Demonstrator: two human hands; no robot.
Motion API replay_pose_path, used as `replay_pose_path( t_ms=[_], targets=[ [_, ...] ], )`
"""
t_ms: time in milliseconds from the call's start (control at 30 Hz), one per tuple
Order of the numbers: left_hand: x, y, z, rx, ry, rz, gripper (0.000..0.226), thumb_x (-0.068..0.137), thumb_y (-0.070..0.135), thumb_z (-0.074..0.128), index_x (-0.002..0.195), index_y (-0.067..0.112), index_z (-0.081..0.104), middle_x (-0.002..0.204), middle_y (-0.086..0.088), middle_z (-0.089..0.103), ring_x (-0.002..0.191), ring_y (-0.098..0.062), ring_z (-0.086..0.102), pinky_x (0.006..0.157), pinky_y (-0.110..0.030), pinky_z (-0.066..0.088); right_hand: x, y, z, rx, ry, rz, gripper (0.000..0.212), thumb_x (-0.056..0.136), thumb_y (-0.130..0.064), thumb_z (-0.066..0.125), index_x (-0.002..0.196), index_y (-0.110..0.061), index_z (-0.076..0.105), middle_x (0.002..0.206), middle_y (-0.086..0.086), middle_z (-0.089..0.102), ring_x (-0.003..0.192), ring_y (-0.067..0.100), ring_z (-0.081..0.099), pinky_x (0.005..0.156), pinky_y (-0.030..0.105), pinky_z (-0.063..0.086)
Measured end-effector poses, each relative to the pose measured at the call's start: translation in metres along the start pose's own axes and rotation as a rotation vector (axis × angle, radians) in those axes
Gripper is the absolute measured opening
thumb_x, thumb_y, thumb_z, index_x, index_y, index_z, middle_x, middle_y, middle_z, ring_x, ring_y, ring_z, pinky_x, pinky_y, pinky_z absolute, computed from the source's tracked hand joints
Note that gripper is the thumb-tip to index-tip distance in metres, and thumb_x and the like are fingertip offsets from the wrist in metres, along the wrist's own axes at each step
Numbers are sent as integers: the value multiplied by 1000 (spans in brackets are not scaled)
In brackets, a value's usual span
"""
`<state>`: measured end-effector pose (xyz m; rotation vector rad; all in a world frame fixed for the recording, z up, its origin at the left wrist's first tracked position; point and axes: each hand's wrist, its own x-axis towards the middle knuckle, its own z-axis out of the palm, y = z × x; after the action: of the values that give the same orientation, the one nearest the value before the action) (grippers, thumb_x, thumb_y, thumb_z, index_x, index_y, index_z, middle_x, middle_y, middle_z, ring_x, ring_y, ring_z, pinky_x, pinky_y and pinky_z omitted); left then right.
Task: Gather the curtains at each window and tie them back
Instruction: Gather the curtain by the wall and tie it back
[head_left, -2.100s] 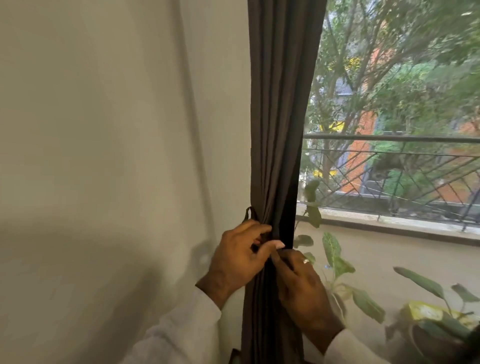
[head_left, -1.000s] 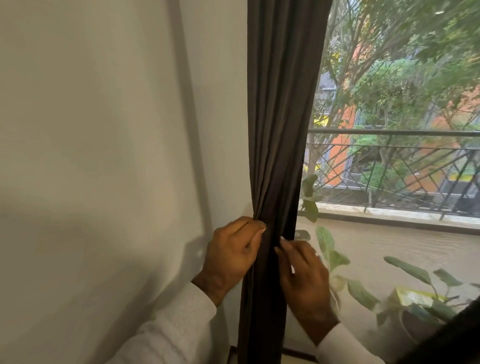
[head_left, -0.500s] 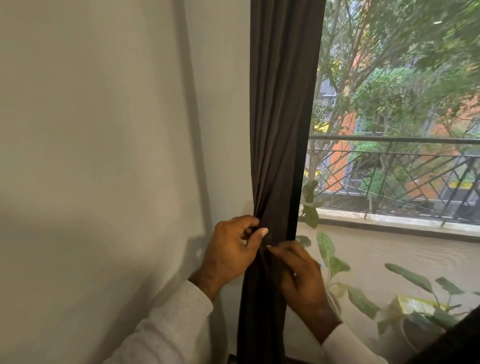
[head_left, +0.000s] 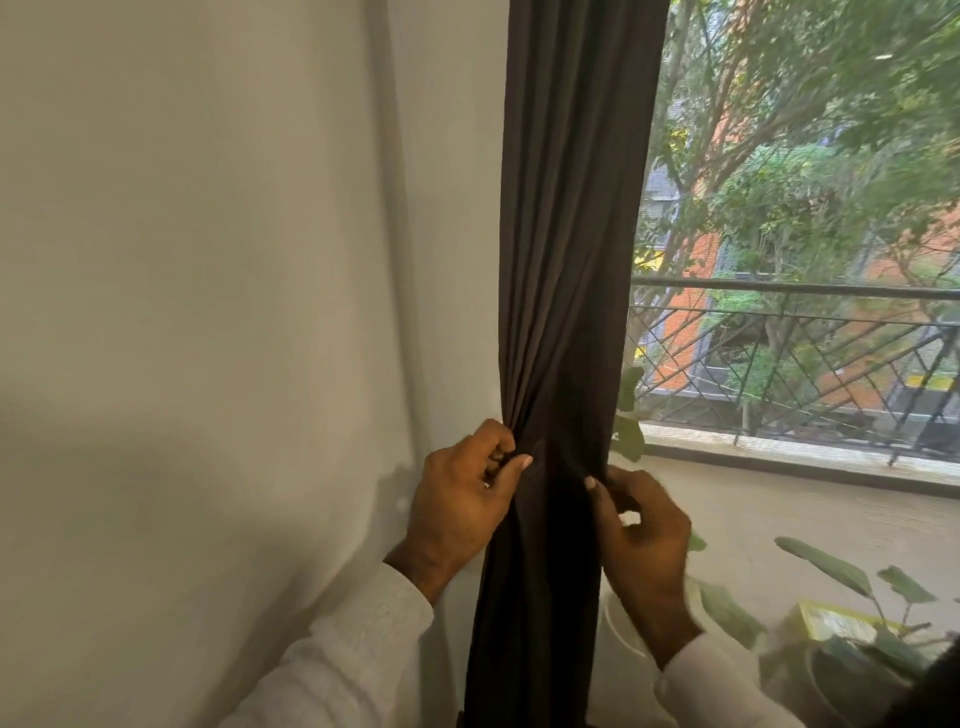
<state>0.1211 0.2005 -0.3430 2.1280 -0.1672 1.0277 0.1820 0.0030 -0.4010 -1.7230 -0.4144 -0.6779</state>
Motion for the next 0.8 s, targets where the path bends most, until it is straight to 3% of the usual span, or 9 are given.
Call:
replay_pose_path(
  t_ms=[100, 167, 300, 400, 500, 567, 633, 767, 800],
  targets=[
    [-2, -4, 4, -16, -21, 71, 4, 99, 23, 78, 103, 22, 75, 90, 8, 74, 79, -10, 71, 73, -38, 62, -25, -12, 3, -100, -170, -272, 20, 101, -16, 66, 119, -15, 75, 106, -5, 66, 92, 15, 67, 77, 36, 59],
    [-6, -2, 8, -14, -32, 106, 15, 100, 25, 75, 112, 17, 81, 102, 6, 79, 90, -6, 74, 83, -35, 63, -34, -12, 10, -184, -272, -372, 32, 100, -15, 60, 130, -13, 71, 114, 0, 65, 94, 20, 67, 80, 31, 56],
    [-5, 3, 3, -54, -113, 72, 30, 99, 45, 74, 117, 21, 78, 102, 10, 78, 90, -5, 73, 80, -24, 63, -30, -11, 10, -201, -418, -391, 45, 98, -13, 54, 142, -13, 64, 123, 3, 63, 101, 25, 67, 85, 34, 57],
    [-1, 2, 0, -56, -135, 16, 18, 97, 36, 80, 109, 29, 69, 93, 14, 74, 85, -7, 73, 76, -23, 62, -18, -7, -1, -117, -488, -442, 52, 90, 2, 56, 138, -12, 68, 127, 0, 65, 112, 19, 67, 94, 30, 55],
    [3, 2, 0, -124, -149, -30, 27, 98, 28, 79, 109, 36, 56, 86, 11, 73, 82, -14, 75, 76, -31, 64, -7, -1, 2, 133, -307, -165, 46, 90, 16, 53, 118, -12, 76, 115, -4, 72, 110, 14, 69, 93, 33, 58],
    [5, 1, -1, -187, -191, -69, 35, 99, 27, 78, 117, 39, 50, 83, 9, 73, 80, -17, 75, 78, -31, 63, 2, 3, 8, 246, -264, 121, 37, 102, 8, 57, 126, -17, 71, 119, -9, 74, 114, 12, 70, 96, 35, 60],
    [7, -2, -2, -225, -233, -98, 37, 99, 33, 75, 129, 33, 53, 84, 8, 75, 81, -18, 76, 82, -36, 64, 8, 4, 12, 409, -331, 320, 36, 104, -1, 59, 137, -15, 64, 122, -7, 77, 118, 10, 70, 98, 26, 58],
    [12, -8, -3, -154, -210, -51, 10, 101, 34, 73, 102, 32, 63, 71, 22, 63, 67, -5, 64, 76, -43, 65, 11, 0, 8, 494, -327, 361, 16, 99, -5, 67, 113, -5, 76, 101, 13, 79, 103, 31, 74, 91, 28, 60],
    [13, -8, -4, -131, -193, -48, 17, 102, 28, 74, 97, 37, 60, 68, 21, 60, 63, -5, 60, 73, -43, 64, 10, 1, 6, 465, -311, 366, 11, 97, -6, 71, 105, -5, 78, 96, 16, 77, 97, 34, 73, 88, 30, 59]
  ],
)
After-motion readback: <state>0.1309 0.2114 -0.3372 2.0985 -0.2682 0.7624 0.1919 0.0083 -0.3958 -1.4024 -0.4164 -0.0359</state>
